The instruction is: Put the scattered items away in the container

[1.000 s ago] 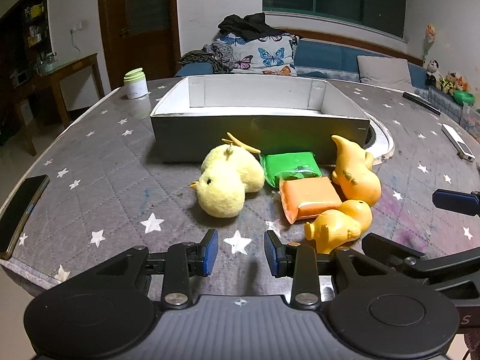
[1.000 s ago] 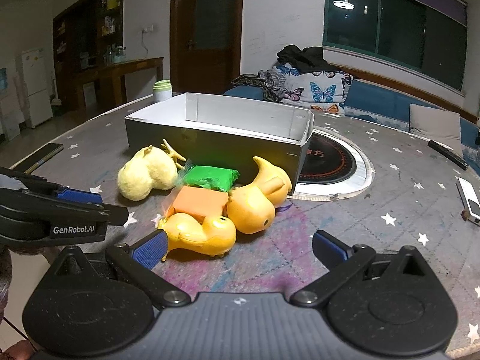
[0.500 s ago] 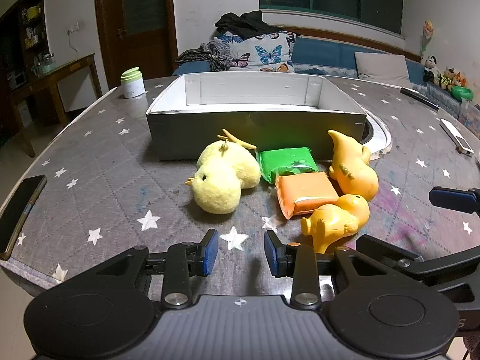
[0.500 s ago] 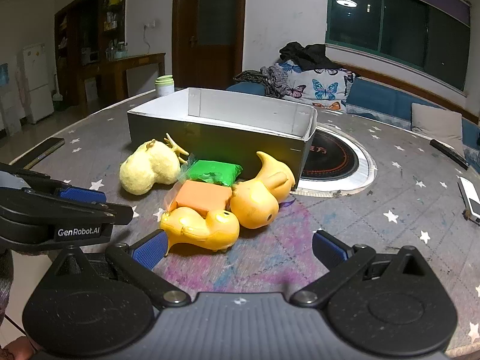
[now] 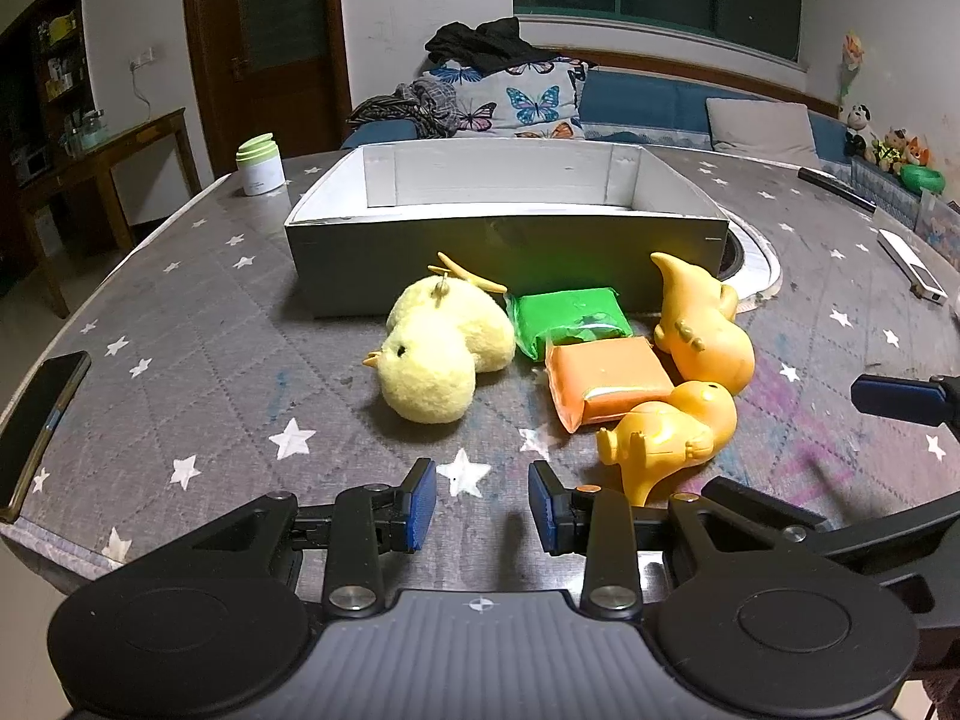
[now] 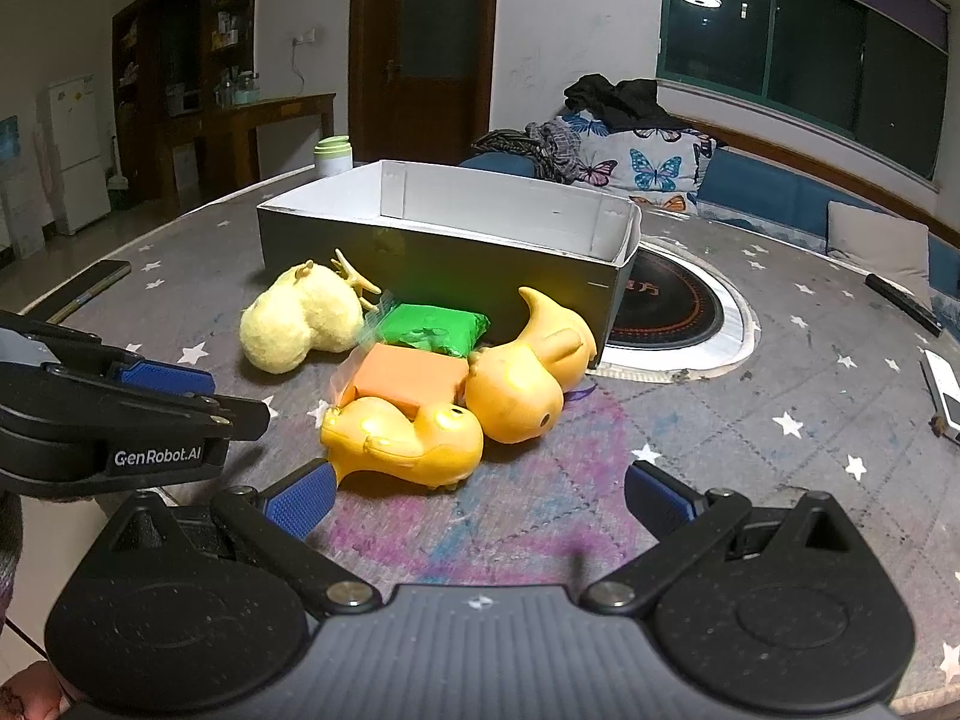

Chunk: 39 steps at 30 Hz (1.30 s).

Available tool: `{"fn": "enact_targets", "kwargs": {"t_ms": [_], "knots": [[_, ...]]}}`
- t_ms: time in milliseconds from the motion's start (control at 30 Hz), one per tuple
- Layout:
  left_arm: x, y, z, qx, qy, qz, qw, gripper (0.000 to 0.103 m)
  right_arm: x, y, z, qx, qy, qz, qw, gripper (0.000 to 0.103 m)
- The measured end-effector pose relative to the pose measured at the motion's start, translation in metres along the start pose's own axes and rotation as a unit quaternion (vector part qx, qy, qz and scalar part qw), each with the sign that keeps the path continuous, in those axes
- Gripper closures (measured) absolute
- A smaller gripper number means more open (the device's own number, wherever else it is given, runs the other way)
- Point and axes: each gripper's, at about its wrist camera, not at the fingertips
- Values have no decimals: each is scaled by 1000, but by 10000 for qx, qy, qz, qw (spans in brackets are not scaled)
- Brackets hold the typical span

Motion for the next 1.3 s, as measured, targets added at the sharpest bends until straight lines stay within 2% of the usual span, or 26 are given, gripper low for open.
{"fn": "enact_targets", "kwargs": {"t_ms": [1300], "knots": [[4, -12, 0, -121, -20, -107, 9999, 67, -3, -17, 4, 112, -67, -118, 9998, 0]]}}
Point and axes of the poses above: each gripper's, at about its wrist camera, not at the fingertips, and y roughly against the way its jaws point, z to its right, x to its top, and after that the axes turned 4 degrees about x, right-handed
